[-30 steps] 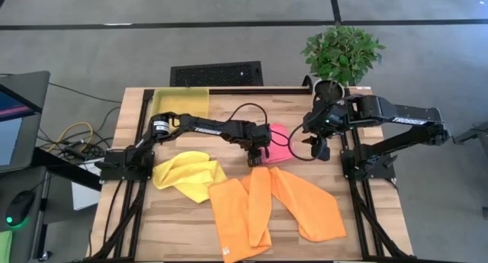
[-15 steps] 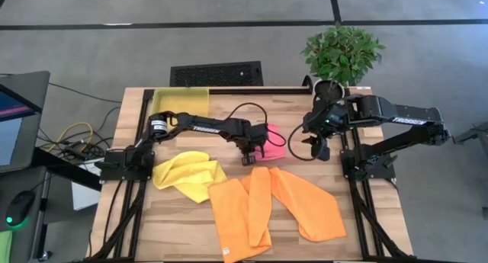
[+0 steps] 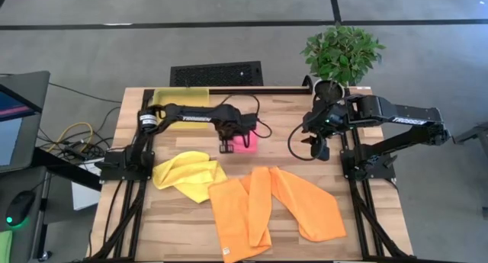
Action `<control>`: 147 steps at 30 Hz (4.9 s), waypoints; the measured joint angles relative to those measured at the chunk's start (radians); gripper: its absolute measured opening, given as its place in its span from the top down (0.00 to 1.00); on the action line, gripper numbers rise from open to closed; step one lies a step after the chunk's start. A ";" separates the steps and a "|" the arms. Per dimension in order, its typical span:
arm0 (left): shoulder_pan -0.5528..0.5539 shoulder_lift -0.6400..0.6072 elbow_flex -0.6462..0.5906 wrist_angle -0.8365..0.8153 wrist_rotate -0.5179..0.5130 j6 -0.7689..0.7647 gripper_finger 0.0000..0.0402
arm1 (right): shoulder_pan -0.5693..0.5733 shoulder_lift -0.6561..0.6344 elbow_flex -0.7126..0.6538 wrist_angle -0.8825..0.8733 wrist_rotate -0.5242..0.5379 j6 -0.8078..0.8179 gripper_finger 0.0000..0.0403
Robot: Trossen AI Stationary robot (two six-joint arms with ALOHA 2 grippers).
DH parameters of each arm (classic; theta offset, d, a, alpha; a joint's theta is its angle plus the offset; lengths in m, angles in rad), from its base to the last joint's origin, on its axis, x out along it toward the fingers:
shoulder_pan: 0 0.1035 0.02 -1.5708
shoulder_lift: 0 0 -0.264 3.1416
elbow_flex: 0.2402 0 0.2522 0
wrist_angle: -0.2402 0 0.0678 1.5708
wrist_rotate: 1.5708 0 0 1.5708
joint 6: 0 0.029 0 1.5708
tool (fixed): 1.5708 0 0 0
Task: Fold microfiber towels
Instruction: Put the folded pink microfiber cloth into the yellow bin, then fold the right orange microfiber cloth
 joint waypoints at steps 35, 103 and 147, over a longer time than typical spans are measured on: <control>0.367 -0.197 0.002 -0.372 -0.308 0.163 1.00 | 0.000 0.001 0.000 0.145 0.000 -0.027 0.55; 0.459 -0.479 -0.045 -0.279 0.277 -0.166 0.62 | -0.018 0.001 0.000 0.146 0.023 -0.019 0.55; -0.584 -0.617 -0.075 -0.106 -0.140 -1.096 0.62 | 0.289 0.323 -0.521 0.574 -0.288 0.029 0.55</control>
